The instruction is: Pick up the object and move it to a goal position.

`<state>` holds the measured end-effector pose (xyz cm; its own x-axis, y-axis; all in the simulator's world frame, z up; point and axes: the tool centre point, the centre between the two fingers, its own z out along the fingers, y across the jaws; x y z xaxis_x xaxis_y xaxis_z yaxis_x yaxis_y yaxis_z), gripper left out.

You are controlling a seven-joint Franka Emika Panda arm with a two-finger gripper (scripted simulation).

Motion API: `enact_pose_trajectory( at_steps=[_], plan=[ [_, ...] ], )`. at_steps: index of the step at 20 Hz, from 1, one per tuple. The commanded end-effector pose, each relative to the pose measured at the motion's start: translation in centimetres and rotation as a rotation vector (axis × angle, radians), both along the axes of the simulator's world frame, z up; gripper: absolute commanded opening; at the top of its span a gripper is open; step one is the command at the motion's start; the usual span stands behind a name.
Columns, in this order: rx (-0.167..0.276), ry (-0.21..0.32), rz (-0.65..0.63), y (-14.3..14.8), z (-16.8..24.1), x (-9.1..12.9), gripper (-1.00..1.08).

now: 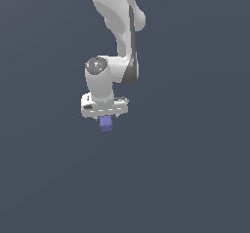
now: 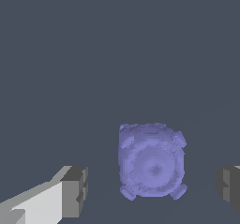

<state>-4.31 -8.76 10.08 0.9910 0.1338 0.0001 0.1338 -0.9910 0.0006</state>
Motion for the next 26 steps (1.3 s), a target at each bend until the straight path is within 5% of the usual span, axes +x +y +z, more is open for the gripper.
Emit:
enact_pose_trajectory(
  at_steps=[1,25,26],
  plan=[
    [0.000,0.000,0.010,-0.6,-0.7,-0.5,1.00],
    [0.001,0.000,0.016,-1.1,-6.1,-0.9,1.00],
    [0.001,0.000,0.016,-1.1,-6.1,-0.9,-1.00]
  ],
)
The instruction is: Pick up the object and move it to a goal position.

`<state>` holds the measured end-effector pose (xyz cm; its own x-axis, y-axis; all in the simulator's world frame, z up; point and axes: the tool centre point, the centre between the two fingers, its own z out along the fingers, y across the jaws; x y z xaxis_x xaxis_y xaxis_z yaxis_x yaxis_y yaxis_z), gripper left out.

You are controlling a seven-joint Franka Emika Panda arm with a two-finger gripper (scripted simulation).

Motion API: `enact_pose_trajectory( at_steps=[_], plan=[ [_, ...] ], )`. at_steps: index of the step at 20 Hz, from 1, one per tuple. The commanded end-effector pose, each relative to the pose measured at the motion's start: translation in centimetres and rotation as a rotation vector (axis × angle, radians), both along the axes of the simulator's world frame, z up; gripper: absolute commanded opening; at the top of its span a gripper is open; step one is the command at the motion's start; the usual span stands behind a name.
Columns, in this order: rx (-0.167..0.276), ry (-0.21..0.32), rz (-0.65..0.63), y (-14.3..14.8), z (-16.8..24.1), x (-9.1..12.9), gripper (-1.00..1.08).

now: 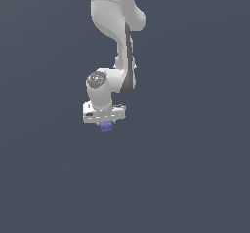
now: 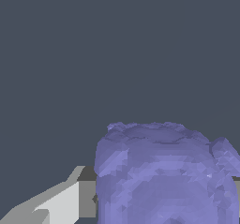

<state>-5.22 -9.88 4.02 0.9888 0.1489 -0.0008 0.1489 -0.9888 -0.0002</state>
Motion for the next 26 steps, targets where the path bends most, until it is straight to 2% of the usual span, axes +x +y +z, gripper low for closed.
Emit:
enact_pose_trajectory(
  at_steps=[1,15,26],
  plan=[
    [0.000,-0.001,0.000,0.0,-0.1,0.0,-1.00],
    [0.000,-0.001,-0.001,-0.4,0.0,0.4,-1.00],
    [0.000,-0.001,-0.001,-3.5,0.5,3.9,-1.00]
  ],
)
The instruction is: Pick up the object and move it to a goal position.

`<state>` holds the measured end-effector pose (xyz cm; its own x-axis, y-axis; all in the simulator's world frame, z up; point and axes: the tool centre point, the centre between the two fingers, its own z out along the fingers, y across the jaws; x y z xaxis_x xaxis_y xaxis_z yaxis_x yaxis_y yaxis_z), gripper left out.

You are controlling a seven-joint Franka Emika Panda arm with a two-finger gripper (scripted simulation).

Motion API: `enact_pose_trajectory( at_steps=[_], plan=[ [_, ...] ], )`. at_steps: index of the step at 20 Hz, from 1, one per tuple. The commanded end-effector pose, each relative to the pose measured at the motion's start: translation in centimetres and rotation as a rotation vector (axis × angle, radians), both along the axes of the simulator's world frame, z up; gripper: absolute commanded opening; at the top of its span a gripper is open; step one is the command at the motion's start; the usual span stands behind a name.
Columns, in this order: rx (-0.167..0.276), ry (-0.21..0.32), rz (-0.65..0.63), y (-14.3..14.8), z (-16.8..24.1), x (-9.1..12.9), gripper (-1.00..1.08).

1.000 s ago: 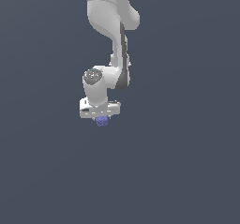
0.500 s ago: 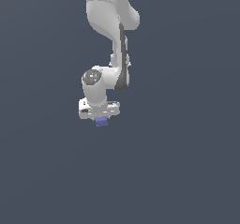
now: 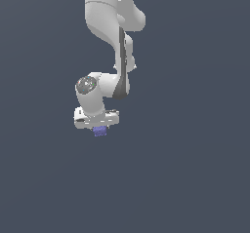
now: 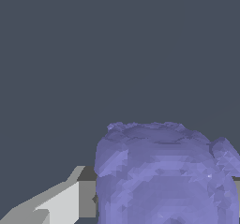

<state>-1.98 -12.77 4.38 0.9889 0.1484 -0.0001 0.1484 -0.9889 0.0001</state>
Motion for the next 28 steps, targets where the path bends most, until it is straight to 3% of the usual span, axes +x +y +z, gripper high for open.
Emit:
enact_pose_trajectory(
  at_steps=[1,15,28],
  plan=[
    [0.000,0.000,0.001,-1.0,0.1,1.1,-1.00],
    [0.000,0.000,0.001,-6.3,0.8,7.4,-1.00],
    [0.000,0.000,0.001,-7.9,1.0,9.5,-1.00]
  ],
)
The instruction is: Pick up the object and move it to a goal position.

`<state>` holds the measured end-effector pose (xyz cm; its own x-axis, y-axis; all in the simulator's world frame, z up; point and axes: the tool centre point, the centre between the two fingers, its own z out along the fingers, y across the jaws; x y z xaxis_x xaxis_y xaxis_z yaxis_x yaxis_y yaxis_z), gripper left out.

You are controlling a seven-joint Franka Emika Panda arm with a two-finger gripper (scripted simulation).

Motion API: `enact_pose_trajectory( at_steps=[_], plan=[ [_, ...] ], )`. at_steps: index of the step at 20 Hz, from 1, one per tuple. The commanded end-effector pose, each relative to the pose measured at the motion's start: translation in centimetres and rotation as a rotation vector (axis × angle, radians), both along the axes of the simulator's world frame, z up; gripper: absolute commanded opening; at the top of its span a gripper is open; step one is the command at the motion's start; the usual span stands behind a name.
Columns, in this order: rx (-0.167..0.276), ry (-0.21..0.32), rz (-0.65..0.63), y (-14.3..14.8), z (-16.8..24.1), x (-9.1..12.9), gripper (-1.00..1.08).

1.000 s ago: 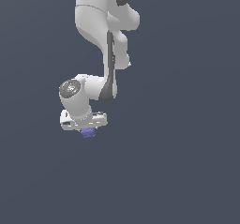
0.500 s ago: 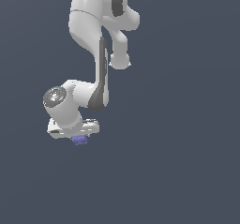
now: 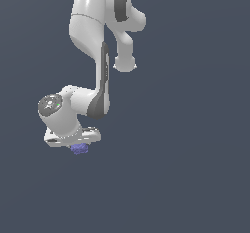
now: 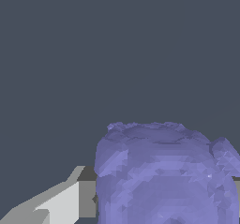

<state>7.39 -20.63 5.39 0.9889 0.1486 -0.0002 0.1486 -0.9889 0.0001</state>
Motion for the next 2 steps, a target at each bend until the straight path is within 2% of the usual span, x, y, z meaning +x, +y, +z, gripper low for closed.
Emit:
enact_pose_trajectory(
  at_steps=[1,2],
  plan=[
    [0.000,0.000,0.000,-0.06,0.03,0.14,-1.00],
    [0.000,0.000,0.000,-0.05,0.02,0.14,-1.00]
  ],
)
